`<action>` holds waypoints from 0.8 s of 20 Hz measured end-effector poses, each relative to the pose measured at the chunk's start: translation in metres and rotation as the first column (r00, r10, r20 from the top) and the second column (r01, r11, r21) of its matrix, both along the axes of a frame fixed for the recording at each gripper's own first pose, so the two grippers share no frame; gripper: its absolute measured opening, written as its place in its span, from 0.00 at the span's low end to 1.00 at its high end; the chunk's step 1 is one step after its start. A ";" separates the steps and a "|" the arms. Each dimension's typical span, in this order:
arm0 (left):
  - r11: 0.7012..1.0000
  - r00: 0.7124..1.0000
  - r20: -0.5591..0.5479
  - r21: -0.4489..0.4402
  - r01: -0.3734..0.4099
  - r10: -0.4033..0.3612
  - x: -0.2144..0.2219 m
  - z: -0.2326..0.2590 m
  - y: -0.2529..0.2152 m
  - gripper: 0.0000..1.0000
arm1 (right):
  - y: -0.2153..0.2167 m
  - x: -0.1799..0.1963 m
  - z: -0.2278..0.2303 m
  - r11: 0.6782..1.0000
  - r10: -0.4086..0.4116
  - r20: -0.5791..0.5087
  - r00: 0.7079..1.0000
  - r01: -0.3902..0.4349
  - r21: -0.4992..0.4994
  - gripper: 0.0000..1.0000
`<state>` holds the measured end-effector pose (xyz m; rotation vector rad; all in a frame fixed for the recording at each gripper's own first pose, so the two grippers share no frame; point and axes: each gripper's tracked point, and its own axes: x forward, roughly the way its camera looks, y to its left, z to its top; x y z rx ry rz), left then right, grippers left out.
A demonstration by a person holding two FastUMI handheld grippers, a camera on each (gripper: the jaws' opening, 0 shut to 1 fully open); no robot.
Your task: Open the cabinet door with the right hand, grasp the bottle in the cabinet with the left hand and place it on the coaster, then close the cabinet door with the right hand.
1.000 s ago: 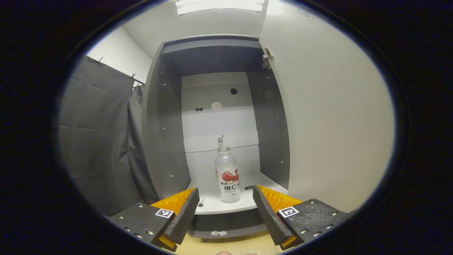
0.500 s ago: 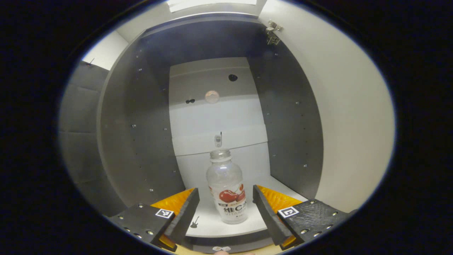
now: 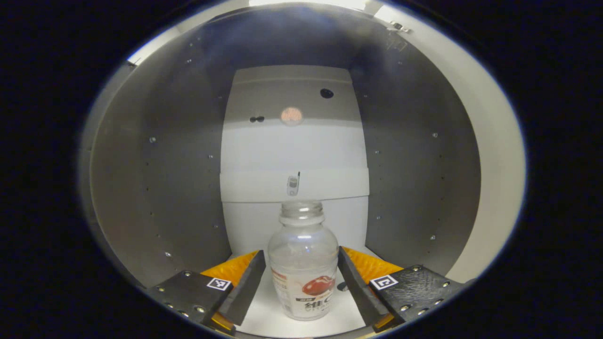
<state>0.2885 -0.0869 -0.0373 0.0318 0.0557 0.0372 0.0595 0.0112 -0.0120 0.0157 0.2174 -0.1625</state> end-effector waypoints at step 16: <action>0.999 0.990 0.137 0.025 -0.033 0.029 -0.037 0.049 0.008 0.75 | -0.014 0.002 0.014 0.994 0.110 0.114 0.987 -0.111 0.010 0.95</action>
